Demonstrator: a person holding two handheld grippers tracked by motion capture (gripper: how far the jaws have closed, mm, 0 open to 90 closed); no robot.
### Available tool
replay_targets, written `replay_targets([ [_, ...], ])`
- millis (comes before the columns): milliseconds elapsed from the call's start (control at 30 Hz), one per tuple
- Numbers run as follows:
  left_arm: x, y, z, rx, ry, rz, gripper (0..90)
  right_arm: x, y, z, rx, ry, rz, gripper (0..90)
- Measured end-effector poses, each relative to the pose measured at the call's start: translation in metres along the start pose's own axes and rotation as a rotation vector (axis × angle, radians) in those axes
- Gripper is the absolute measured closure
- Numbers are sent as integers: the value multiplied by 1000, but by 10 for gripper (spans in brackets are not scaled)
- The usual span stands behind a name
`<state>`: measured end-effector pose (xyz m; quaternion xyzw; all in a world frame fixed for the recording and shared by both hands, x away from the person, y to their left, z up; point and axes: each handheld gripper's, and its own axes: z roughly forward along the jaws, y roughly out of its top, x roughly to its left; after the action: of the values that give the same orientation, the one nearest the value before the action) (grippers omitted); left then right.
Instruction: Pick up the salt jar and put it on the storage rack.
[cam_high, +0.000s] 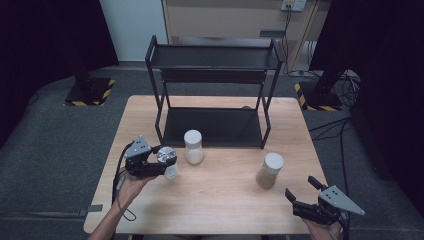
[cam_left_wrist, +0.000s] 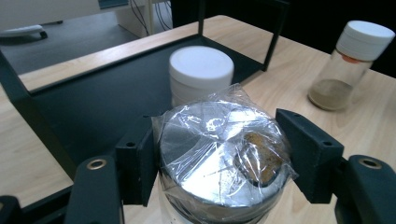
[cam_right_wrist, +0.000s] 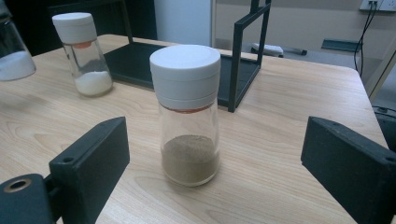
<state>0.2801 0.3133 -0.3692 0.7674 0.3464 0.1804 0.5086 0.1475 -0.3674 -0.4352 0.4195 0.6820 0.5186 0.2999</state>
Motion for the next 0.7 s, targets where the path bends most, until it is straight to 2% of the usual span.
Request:
replay_targets([
  [700,15,40,25,-26,89,-14,337,-1,0,0,-1,3,2,79],
])
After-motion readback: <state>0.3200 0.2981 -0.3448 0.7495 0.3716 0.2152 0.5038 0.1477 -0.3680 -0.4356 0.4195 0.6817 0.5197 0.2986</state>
